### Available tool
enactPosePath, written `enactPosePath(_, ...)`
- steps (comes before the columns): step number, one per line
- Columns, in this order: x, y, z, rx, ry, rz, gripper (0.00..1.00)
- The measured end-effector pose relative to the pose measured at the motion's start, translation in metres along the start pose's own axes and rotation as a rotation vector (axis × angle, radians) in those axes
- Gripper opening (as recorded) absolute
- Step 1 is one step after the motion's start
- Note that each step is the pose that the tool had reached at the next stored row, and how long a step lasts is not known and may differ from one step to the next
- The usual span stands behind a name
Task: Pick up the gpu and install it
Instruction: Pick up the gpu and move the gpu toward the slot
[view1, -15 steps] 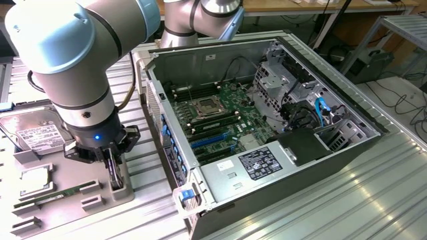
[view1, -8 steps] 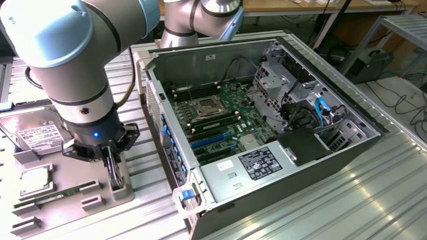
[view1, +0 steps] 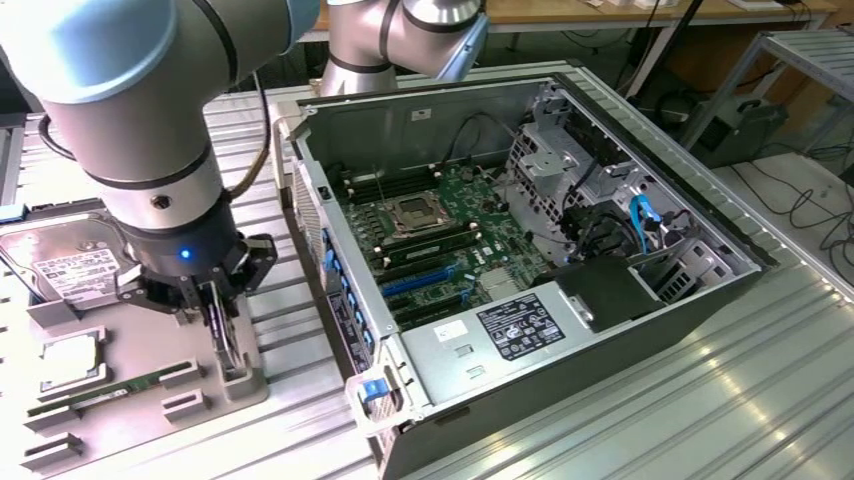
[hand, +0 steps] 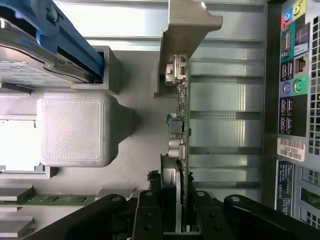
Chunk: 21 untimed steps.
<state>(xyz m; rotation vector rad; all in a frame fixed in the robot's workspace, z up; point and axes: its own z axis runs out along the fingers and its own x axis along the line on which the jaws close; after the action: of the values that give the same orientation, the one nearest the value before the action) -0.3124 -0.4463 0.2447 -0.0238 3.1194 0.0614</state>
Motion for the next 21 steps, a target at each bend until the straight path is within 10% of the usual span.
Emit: enactPosePath(21, -0.002, 0.0031, -0.0801, -0.0001, -0.0001, 0.0, 0.28)
